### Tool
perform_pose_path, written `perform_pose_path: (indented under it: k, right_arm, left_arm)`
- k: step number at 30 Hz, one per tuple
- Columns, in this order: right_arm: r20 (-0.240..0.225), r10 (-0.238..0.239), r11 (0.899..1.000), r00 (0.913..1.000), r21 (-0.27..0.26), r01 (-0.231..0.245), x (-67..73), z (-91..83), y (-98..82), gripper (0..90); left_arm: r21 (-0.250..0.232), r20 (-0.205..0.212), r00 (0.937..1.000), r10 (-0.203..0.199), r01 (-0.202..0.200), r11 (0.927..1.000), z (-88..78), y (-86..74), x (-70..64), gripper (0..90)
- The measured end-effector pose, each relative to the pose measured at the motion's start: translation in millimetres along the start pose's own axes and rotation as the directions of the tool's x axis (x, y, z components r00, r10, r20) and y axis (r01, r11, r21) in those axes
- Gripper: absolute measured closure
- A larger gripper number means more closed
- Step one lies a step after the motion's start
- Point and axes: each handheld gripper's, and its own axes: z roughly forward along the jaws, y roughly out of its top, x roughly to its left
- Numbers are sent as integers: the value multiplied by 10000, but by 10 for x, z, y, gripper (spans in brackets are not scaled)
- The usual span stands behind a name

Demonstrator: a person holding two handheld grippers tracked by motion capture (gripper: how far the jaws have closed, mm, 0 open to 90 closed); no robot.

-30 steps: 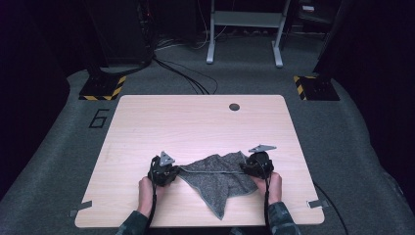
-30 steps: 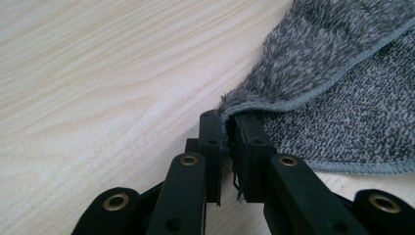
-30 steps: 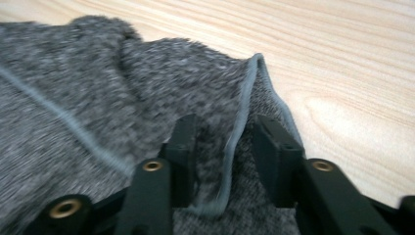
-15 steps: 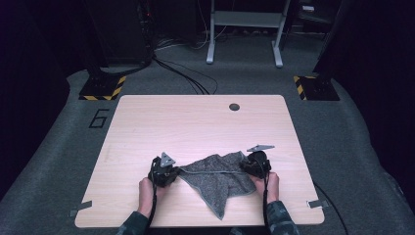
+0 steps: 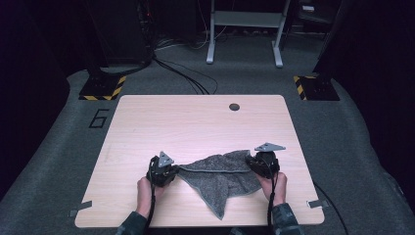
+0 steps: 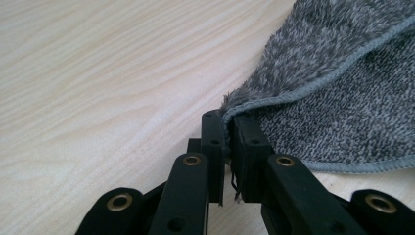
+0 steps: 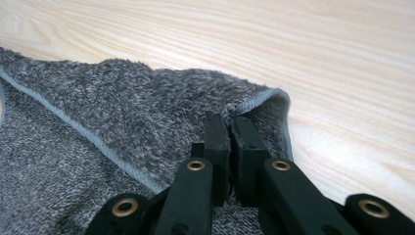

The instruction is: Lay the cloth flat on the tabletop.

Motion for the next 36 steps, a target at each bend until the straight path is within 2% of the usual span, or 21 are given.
perform_pose_path:
  k: [7, 11, 15, 17, 21, 26, 30, 31, 33, 34, 35, 36]
  right_arm:
    - [-37, -192, 9996, 9998, -214, 191, 30, -166, 29, 875]
    - [-45, -190, 9997, 9998, -153, 189, 29, -219, -7, 875]
    - [-202, 22, 10000, 9998, -82, -23, 25, -257, -75, 876]
    - [-246, 97, 9999, 9997, -26, -98, 35, -267, -107, 877]
    - [-266, 92, 10000, 9996, 38, -91, 48, -278, -150, 880]
    - [-179, -58, 9999, 9998, 120, 60, -15, -185, -65, 885]
    - [9, -225, 9995, 9997, 241, 225, -139, -17, 175, 888]
    - [92, -228, 9994, 9997, 274, 225, -165, 16, 239, 889]
    - [234, -430, 9987, 9988, 269, 424, -269, 108, 481, 889]
    - [287, -369, 9990, 9989, 266, 362, -302, 119, 611, 889]
    - [331, -432, 9990, 9985, 131, 428, -328, 123, 719, 889]
    - [439, -500, 9988, 9978, 10, 500, -348, 94, 913, 889]
  left_arm:
    - [-204, 69, 9999, 78, -76, 9998, -93, 38, -17, 842]
    - [-174, 195, 9998, 63, -59, 9998, -117, 25, -24, 845]
    - [-174, 338, 9994, 78, -73, 9998, -134, -1, -46, 850]
    - [-89, 405, 9991, 155, -151, 9998, -146, -15, -55, 852]
    - [-72, 467, 9989, 50, -47, 10000, -145, -39, -55, 855]
    - [74, 373, 9993, -23, 20, 10000, -59, 8, 43, 863]
    - [243, 315, 9995, -58, 50, 9997, 75, 194, 246, 866]
    - [224, 246, 9996, -99, 93, 9997, 110, 297, 327, 867]
    - [339, -39, 9999, 163, -161, 9993, 118, 528, 474, 868]
    - [97, -256, 9997, 13, -10, 10000, 120, 628, 511, 868]
    - [65, -598, 9976, 342, -338, 9994, 66, 823, 593, 868]
    - [-187, -843, 9955, 431, -448, 9988, -2, 988, 643, 867]
